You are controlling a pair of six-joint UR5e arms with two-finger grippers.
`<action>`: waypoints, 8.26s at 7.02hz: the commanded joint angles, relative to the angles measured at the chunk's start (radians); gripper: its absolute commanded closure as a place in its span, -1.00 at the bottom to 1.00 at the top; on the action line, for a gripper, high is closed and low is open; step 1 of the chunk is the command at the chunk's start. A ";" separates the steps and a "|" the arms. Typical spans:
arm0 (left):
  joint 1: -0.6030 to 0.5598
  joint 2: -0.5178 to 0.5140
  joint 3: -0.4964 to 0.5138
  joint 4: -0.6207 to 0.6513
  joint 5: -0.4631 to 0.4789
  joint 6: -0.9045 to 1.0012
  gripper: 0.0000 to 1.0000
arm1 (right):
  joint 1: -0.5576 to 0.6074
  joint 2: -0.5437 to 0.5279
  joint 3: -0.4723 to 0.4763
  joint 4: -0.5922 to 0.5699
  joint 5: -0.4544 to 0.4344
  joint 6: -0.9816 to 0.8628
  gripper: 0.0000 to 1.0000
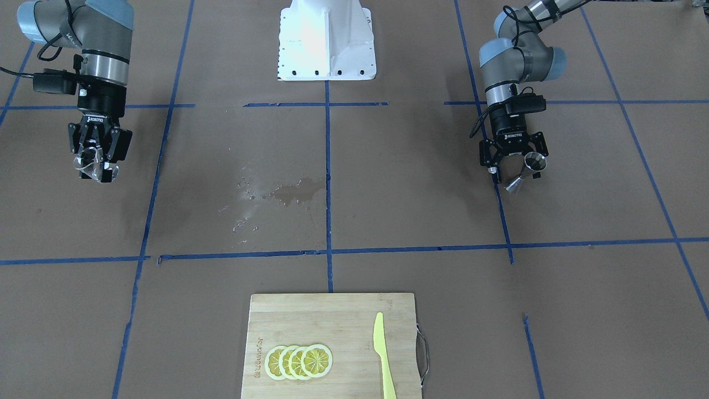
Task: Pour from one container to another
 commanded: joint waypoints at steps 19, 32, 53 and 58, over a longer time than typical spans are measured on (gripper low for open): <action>0.046 0.349 -0.515 -0.005 -0.399 0.162 -1.00 | -0.198 0.038 -0.234 0.086 -0.172 -0.130 -0.18; 0.044 0.348 -0.547 -0.004 -0.445 0.165 -1.00 | -0.186 -0.135 -0.008 0.071 0.130 -0.293 -1.00; -1.156 -0.221 -0.268 1.022 -1.782 1.583 -1.00 | 1.192 0.163 -0.004 -0.988 1.597 -2.024 -1.00; -1.333 -0.045 0.000 0.802 -1.915 1.659 -1.00 | 1.331 0.150 -0.144 -0.963 1.636 -2.054 -1.00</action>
